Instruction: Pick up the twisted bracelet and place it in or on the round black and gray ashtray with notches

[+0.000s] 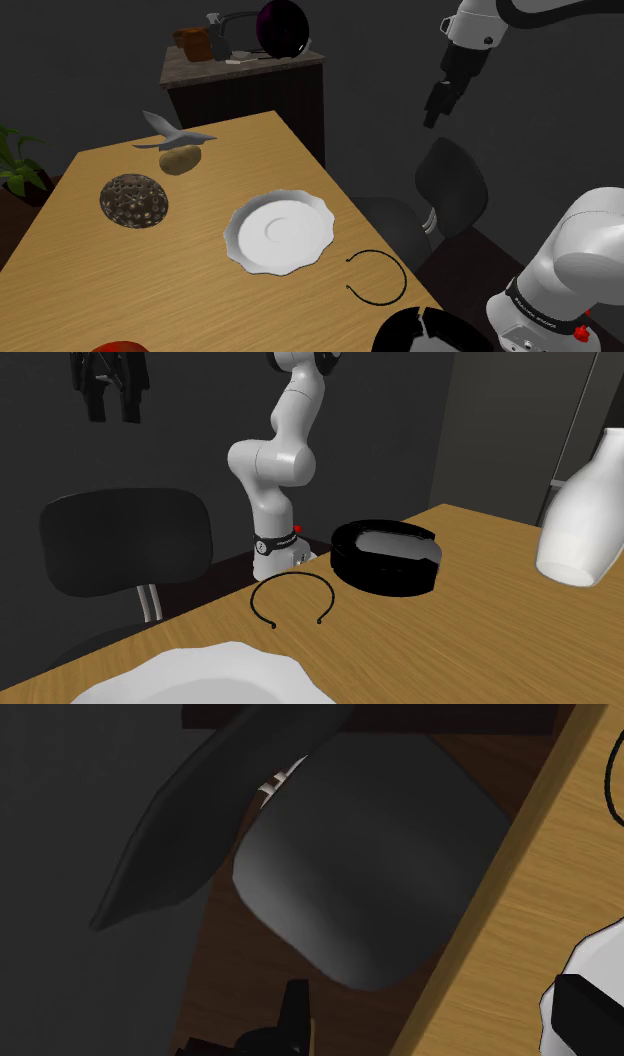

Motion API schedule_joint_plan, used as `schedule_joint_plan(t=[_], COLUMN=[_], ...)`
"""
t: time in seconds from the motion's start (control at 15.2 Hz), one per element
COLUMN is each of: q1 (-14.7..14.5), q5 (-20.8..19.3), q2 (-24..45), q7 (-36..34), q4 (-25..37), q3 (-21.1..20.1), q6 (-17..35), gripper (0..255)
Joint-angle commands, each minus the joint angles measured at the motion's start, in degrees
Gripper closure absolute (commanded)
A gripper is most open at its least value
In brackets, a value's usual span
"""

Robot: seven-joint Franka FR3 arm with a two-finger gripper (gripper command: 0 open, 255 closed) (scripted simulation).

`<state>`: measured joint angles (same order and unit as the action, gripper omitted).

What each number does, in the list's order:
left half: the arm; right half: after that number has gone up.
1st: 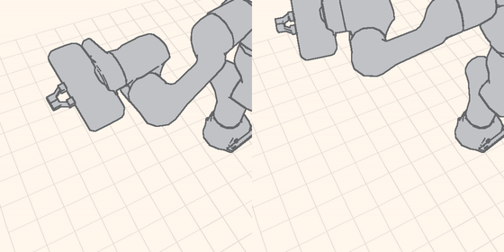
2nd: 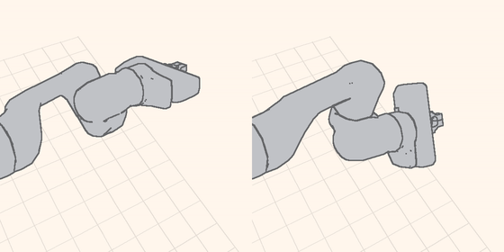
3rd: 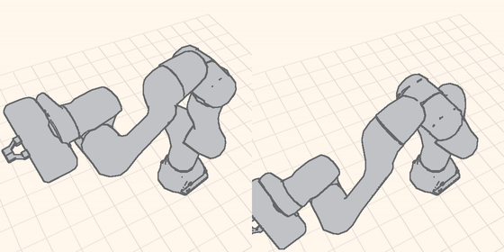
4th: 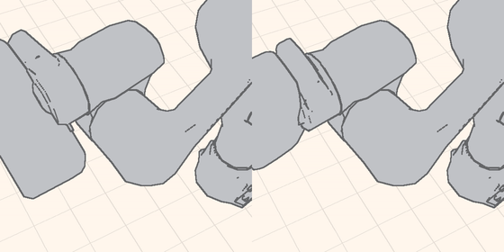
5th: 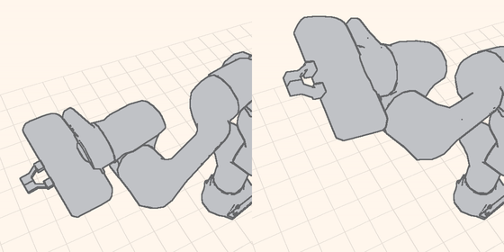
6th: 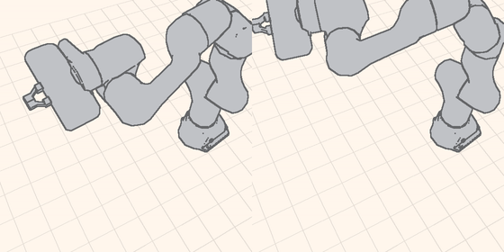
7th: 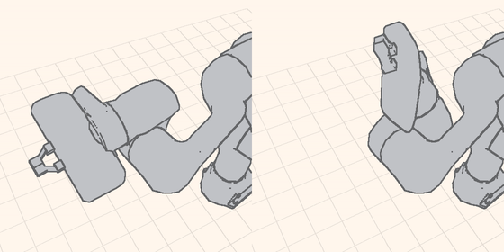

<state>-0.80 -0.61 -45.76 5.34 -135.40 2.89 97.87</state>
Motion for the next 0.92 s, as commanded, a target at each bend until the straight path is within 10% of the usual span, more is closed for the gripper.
schedule_joint_plan(t=[0.0, 0.86], q1=[0.0, -5.84], q5=[0.0, 8.3], q2=[0.0, -1.3], q7=[0.0, -13.32], q4=[0.0, -16.21], q3=[0.0, -13.39], q6=[0.0, 10.75], gripper=[0, 0])
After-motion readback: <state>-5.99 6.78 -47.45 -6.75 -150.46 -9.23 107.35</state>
